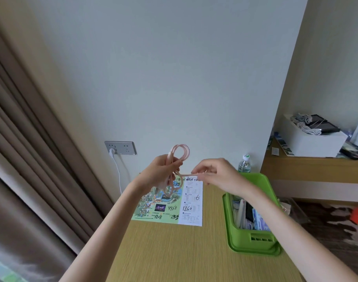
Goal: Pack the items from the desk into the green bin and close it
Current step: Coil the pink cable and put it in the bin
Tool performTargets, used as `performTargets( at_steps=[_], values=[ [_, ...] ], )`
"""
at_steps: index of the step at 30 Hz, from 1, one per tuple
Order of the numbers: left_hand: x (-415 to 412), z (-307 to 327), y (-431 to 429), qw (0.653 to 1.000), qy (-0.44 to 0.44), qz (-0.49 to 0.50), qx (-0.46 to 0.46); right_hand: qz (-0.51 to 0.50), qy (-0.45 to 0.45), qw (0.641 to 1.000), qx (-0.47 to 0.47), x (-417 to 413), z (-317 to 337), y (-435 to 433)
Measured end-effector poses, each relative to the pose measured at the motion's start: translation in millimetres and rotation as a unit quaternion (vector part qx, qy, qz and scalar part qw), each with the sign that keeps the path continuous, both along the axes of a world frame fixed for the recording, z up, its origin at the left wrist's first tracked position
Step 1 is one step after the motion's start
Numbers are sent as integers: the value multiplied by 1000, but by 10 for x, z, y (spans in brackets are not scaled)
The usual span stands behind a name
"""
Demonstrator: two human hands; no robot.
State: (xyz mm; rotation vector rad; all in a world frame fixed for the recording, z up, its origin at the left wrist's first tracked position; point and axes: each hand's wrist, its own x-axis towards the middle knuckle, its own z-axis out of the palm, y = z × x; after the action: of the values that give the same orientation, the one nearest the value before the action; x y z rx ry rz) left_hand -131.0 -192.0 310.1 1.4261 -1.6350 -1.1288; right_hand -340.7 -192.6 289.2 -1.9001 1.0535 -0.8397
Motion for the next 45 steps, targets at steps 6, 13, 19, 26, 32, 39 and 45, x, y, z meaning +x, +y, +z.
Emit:
performTargets(
  at_steps=[6,13,19,26,32,39,45],
  values=[
    [-85,-58,75,978,-110,-171,49,34,61,993,-92,-83,543,-86],
    [-279,69,212,951,-60,-276,126,103,24,993,45,-134,610,-270],
    [-340,84,229,942,41,-274,190,125,-46,974,185,-127,413,-319],
    [-319,-18,158,978,-30,-191,81,27,-11,986,164,-164,256,-343],
    [-247,-28,82,986,-12,-155,61,48,2,986,157,-258,184,-320],
    [-211,-130,9,990,-42,-125,60,23,-27,989,147,-271,39,-358],
    [-239,-209,19,991,-14,-133,-10,4,-74,985,157,-290,17,-360]
  ],
)
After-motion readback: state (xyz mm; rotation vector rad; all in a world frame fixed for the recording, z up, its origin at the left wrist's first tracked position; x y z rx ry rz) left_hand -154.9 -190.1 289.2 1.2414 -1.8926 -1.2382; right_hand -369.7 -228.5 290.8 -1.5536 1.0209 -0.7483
